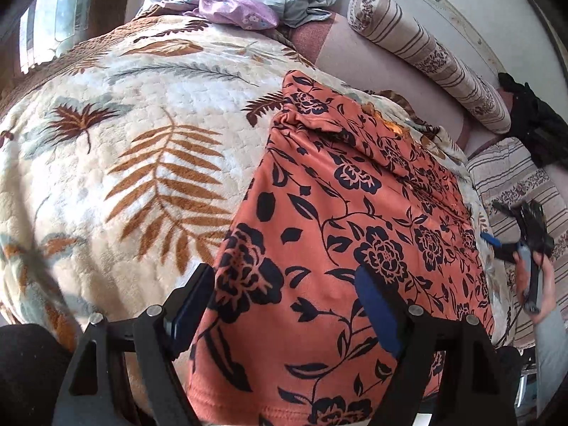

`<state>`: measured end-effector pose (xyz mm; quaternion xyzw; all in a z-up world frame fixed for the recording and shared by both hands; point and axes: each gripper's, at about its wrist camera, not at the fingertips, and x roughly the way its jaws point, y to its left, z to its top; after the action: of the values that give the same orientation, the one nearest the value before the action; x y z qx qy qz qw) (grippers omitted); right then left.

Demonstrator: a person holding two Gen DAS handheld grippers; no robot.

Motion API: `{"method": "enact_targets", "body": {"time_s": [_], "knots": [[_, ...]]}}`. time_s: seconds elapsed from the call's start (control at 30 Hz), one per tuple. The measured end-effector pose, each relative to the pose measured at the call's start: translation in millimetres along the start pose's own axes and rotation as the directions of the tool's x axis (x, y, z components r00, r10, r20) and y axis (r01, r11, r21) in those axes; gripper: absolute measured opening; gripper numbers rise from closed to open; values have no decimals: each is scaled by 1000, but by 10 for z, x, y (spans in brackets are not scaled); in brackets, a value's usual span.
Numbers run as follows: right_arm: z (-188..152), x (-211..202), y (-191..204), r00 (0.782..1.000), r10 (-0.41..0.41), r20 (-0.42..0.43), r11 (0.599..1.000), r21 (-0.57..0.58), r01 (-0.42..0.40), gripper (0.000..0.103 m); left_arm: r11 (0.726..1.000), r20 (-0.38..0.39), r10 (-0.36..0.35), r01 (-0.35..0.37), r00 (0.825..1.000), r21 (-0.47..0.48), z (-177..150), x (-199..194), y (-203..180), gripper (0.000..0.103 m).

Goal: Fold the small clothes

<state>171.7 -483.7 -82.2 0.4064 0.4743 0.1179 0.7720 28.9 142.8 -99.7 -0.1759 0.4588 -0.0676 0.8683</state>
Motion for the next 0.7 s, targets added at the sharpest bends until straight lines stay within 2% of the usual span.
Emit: {"method": "enact_targets", "body": {"time_s": [0.03,0.1,0.2,0.27,0.37,0.43,0.6,0.63,0.7], "knots": [[-199,-91,-32,999,8,-36,1000,-2,-8,85,1000,-9,-5,5,1000,-22,-25,-48,54,82],[-572,-253,-73,993,-31,-117,999,-31,27,85,998,-30,-23,21,999,-63,-95,-131,164,82],[-1030,-515,-186,979,-79,-188,996,-58,69,85,997,-113,-30,22,993,-76,-190,-137,238,81],[-1241,-661,-322,971,-106,-214,994,-53,97,85,997,-129,-39,30,991,-72,-236,-147,244,81],[-1480,-811,-561,962,-113,-250,993,-4,116,85,998,-153,-27,17,988,-67,-270,-101,231,81],[-1618,-849,-644,958,-102,-268,994,4,107,85,996,-176,-52,38,983,-82,-302,-45,220,81],[-1736,-809,-768,957,-61,-284,996,45,77,85,999,-188,-16,7,982,-50,-336,-8,138,81],[-1738,-819,-747,958,-55,-282,997,39,68,84,999,-187,-14,5,982,-47,-336,-14,132,81],[-1775,-815,-687,957,-37,-289,999,19,44,61,999,-186,-5,-1,983,-32,-339,-14,117,81]]}}
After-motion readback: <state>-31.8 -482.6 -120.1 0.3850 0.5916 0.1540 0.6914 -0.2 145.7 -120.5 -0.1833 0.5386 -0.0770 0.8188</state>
